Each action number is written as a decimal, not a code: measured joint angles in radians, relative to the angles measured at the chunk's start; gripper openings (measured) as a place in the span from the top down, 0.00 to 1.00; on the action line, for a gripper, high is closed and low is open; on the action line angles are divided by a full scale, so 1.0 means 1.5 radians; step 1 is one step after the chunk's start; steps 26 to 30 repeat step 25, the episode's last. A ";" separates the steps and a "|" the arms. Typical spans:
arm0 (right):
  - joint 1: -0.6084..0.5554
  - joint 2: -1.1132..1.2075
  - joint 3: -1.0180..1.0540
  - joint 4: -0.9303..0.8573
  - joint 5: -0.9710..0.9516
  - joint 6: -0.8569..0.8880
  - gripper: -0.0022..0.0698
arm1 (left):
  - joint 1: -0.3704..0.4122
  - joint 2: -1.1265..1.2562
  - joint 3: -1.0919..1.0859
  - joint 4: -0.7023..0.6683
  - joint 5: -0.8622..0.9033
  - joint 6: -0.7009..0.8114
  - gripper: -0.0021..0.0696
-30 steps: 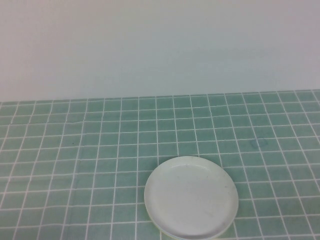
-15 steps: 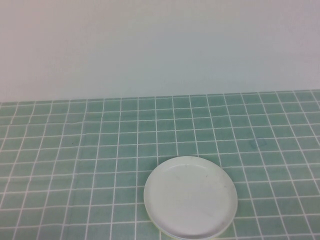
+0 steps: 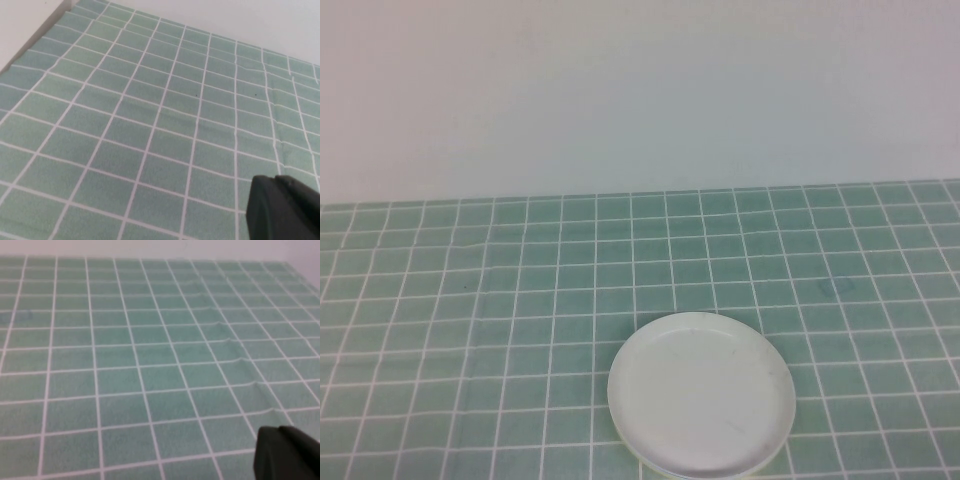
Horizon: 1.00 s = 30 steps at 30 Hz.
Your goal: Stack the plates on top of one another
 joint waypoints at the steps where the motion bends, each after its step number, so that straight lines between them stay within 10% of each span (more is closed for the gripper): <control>1: -0.002 0.000 0.000 -0.002 -0.003 0.000 0.97 | 0.000 0.000 0.000 0.000 0.000 0.000 0.97; 30: -0.003 0.000 0.002 -0.004 -0.012 0.000 0.97 | 0.000 0.000 0.000 0.000 0.000 0.000 0.97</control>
